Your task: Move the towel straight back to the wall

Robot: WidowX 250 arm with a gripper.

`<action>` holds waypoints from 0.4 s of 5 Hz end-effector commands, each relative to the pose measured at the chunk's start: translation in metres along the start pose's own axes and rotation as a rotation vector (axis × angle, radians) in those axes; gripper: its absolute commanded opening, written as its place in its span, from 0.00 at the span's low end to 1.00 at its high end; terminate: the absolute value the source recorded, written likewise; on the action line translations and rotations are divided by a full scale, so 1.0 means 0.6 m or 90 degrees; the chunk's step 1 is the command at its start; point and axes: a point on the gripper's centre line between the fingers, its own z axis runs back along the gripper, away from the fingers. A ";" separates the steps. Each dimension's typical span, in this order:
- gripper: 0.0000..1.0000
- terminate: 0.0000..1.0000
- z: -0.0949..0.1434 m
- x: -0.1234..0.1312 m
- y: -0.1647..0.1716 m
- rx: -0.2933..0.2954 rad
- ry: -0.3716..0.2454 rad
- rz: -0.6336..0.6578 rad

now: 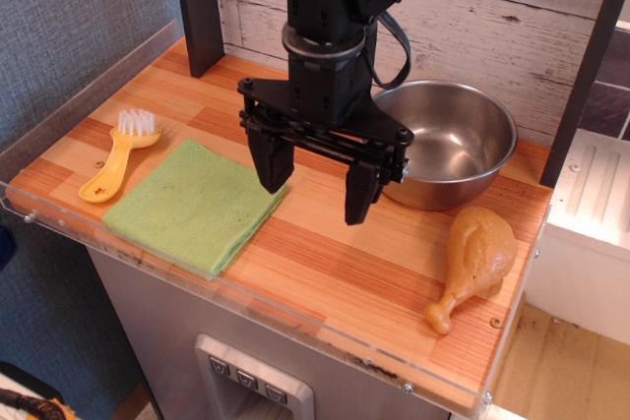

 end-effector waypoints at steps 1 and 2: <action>1.00 0.00 0.000 0.000 0.000 0.000 0.000 0.000; 1.00 0.00 -0.005 -0.019 0.062 0.008 -0.004 0.045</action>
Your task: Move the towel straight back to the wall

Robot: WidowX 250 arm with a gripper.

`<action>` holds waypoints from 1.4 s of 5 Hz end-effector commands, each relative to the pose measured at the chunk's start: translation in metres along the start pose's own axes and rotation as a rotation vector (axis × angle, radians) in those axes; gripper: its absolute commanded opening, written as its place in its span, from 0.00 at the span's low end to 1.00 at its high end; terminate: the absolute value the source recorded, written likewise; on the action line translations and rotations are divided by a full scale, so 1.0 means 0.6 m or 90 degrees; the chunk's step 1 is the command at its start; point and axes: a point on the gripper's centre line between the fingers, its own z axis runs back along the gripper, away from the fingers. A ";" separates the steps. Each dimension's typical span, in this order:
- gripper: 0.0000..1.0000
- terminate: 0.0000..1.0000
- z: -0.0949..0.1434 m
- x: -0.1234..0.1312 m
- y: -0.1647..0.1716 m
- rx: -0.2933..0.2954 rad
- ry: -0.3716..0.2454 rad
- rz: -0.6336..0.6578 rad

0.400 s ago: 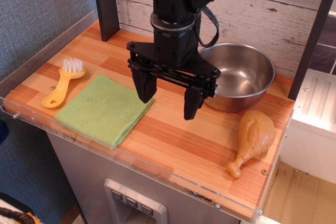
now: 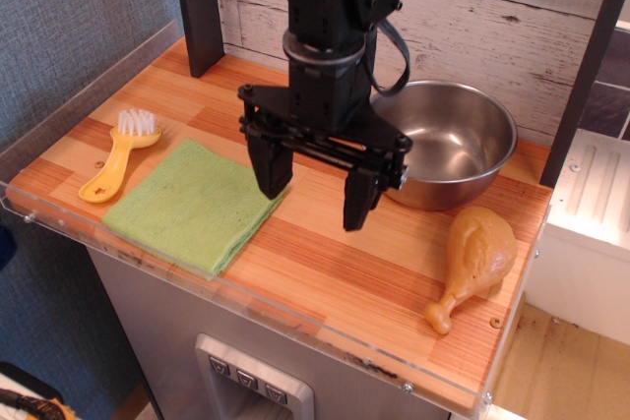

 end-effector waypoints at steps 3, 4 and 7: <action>1.00 0.00 -0.048 -0.045 0.180 0.042 0.007 0.057; 1.00 0.00 -0.057 -0.021 0.188 0.048 -0.008 -0.001; 1.00 0.00 -0.073 0.033 0.212 0.055 -0.011 -0.043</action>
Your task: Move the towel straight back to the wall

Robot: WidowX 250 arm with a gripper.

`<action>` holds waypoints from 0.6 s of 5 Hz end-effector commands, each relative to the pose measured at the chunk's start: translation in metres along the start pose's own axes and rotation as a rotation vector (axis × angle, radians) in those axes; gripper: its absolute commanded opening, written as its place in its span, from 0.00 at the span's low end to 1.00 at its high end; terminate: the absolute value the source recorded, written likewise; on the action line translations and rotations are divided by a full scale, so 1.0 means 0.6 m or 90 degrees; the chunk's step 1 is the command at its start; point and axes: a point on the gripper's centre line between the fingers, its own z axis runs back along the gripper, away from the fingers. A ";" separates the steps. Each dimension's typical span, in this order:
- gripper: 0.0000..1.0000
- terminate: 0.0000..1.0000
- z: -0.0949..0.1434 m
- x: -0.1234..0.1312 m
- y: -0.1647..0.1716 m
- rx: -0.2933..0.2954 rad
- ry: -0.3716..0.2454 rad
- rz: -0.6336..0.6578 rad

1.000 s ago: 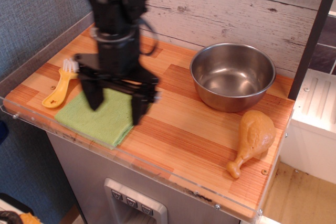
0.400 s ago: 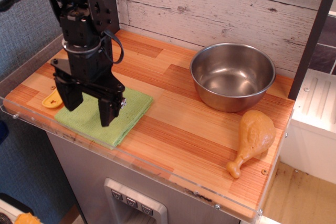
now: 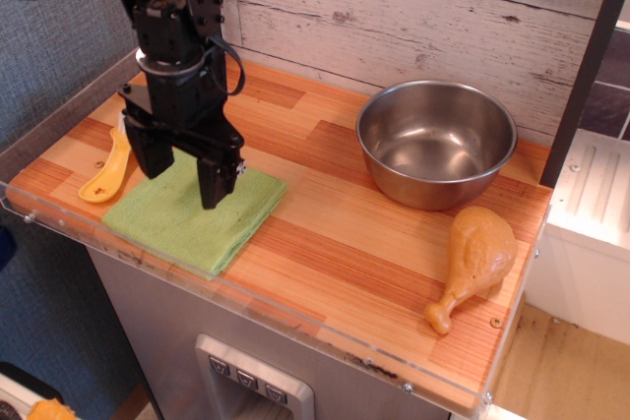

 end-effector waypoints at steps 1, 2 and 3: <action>1.00 0.00 -0.024 0.012 0.011 0.005 0.007 0.009; 1.00 0.00 -0.059 0.000 -0.002 -0.013 0.025 0.006; 1.00 0.00 -0.102 -0.012 -0.017 -0.008 0.055 -0.011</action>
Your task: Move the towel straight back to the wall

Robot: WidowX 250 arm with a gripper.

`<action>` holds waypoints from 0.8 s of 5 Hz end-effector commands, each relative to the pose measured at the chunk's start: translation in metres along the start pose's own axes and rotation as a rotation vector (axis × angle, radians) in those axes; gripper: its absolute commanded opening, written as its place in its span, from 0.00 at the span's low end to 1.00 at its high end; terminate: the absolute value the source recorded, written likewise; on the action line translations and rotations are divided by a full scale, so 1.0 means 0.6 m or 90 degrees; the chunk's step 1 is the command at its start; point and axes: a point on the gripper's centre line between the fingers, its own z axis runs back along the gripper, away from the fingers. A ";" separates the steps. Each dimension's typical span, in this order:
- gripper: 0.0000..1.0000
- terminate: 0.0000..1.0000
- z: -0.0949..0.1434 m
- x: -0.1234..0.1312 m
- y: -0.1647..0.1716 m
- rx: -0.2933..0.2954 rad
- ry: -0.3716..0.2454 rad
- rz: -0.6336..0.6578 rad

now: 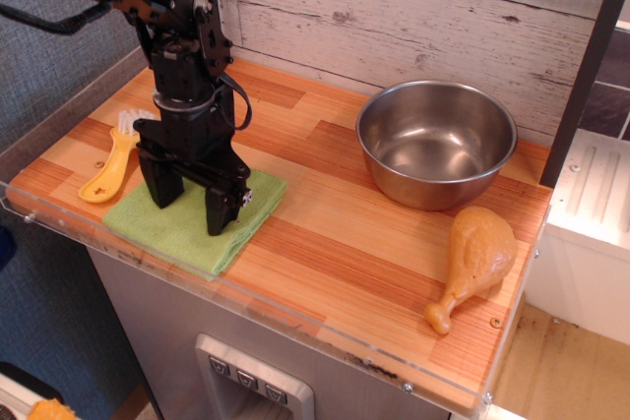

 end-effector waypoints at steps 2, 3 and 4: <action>1.00 0.00 -0.062 -0.002 -0.010 -0.001 0.026 -0.015; 1.00 0.00 -0.058 0.025 0.003 -0.009 0.009 0.004; 1.00 0.00 -0.058 0.072 0.012 -0.025 -0.019 0.011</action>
